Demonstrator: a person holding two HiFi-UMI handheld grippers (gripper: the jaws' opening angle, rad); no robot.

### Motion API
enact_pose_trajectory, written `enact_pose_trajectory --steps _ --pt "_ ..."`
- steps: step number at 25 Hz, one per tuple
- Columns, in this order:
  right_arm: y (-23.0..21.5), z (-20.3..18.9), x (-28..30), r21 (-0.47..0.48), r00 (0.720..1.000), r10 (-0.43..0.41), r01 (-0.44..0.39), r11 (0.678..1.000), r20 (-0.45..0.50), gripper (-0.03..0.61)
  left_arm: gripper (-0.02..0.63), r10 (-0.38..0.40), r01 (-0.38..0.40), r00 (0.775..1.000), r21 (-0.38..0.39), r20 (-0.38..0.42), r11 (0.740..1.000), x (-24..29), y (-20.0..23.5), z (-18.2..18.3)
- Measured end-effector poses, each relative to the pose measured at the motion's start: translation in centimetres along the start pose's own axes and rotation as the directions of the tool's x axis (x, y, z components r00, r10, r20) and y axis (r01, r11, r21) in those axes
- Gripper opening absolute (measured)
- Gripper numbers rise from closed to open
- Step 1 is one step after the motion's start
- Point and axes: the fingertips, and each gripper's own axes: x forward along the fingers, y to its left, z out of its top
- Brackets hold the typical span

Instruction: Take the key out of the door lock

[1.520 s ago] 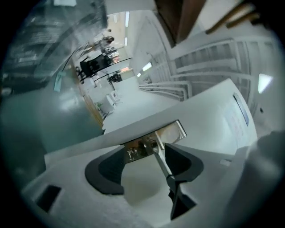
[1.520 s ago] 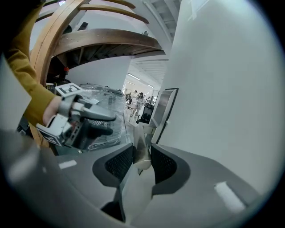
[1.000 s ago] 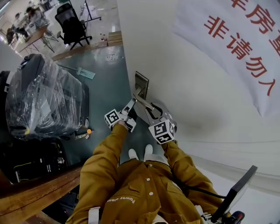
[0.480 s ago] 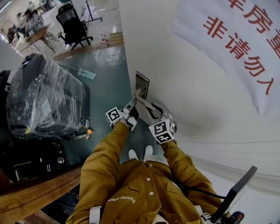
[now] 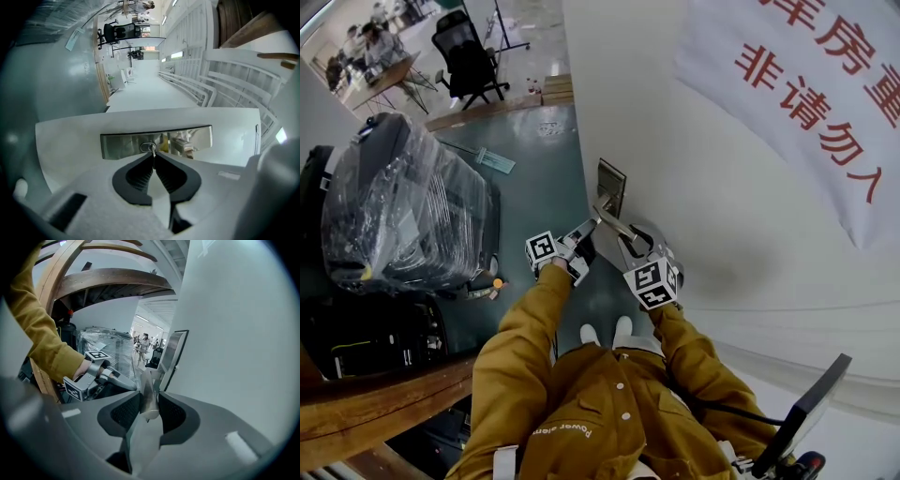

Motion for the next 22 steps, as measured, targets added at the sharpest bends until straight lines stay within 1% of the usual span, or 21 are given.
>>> enact_pose_trajectory --steps 3,6,7,8,9,10,11,12,13,14,15,16,17,18,19,21,22 --pt "-0.1 0.0 -0.1 0.002 1.0 -0.004 0.004 1.0 0.009 0.13 0.02 0.014 -0.013 1.0 0.053 -0.008 0.999 -2.5 -0.4 -0.6" --pt "0.0 -0.1 0.0 0.014 1.0 -0.008 0.008 1.0 0.01 0.131 0.02 0.067 -0.066 0.998 0.104 -0.002 0.992 -5.4 -0.5 -1.3" --pt "0.0 -0.1 0.0 0.025 1.0 -0.006 0.006 1.0 0.011 0.133 0.021 0.07 -0.069 0.998 0.124 -0.002 0.99 -6.1 -1.1 -1.7" --pt "0.0 -0.1 0.0 0.042 1.0 -0.001 0.0 0.999 0.017 0.136 0.021 0.054 -0.053 0.999 0.134 -0.004 0.99 -6.5 -2.2 -2.3" --pt "0.1 0.0 -0.1 0.063 1.0 0.006 -0.008 0.998 0.029 0.158 0.02 0.024 -0.023 1.0 0.131 -0.004 0.991 -6.8 -3.7 -3.0" --pt "0.1 0.3 -0.3 0.083 0.999 0.01 -0.014 0.996 0.046 0.213 0.021 0.009 -0.009 1.0 0.135 0.0 0.991 -7.2 -5.1 -3.5" --pt "0.2 0.8 -0.7 0.1 0.998 0.007 -0.014 0.995 0.065 0.255 0.021 0.04 -0.04 0.999 0.17 0.006 0.985 -7.9 -5.8 -3.8" --pt "0.2 1.3 -1.2 0.111 0.997 0.0 -0.009 0.994 0.081 0.264 0.021 0.116 -0.117 0.993 0.236 0.015 0.965 -9.1 -6.0 -3.7" --pt "0.2 2.0 -1.8 0.115 0.995 -0.009 -0.002 0.993 0.095 0.266 0.021 0.209 -0.208 0.977 0.315 0.032 0.926 -10.3 -5.9 -3.4" --pt "0.2 2.7 -2.5 0.115 0.994 -0.017 0.004 0.993 0.111 0.267 0.021 0.274 -0.273 0.96 0.379 0.051 0.884 -11.3 -6.1 -3.3" --pt "0.2 3.5 -3.3 0.116 0.991 -0.022 0.007 0.993 0.13 0.267 0.021 0.284 -0.283 0.957 0.419 0.061 0.863 -11.7 -7.1 -3.5" --pt "0.1 4.2 -4.1 0.119 0.988 -0.026 0.008 0.993 0.152 0.266 0.021 0.236 -0.238 0.97 0.441 0.06 0.865 -11.5 -8.8 -3.9" --pt "0.2 5.1 -4.9 0.125 0.984 -0.027 0.005 0.992 0.177 0.264 0.021 0.16 -0.167 0.986 0.458 0.054 0.873 -11.0 -11.1 -4.5" --pt "0.2 5.9 -5.8 0.131 0.979 -0.027 0.0 0.991 0.204 0.26 0.021 0.094 -0.108 0.994 0.482 0.053 0.869 -10.8 -13.4 -5.0" --pt "0.4 6.6 -6.7 0.136 0.972 -0.023 -0.009 0.991 0.234 0.251 0.021 0.054 -0.077 0.997 0.519 0.059 0.851 -10.8 -15.5 -5.5" --pt "0.9 7.9 -8.5 0.137 0.952 -0.003 -0.04 0.99 0.306 0.22 0.021 0.019 -0.066 0.996 0.613 0.083 0.788 -11.1 -19.0 -6.4" --pt "1.2 8.5 -9.4 0.134 0.936 0.008 -0.059 0.989 0.353 0.196 0.021 0.009 -0.072 0.995 0.652 0.099 0.755 -11.3 -20.3 -6.8"
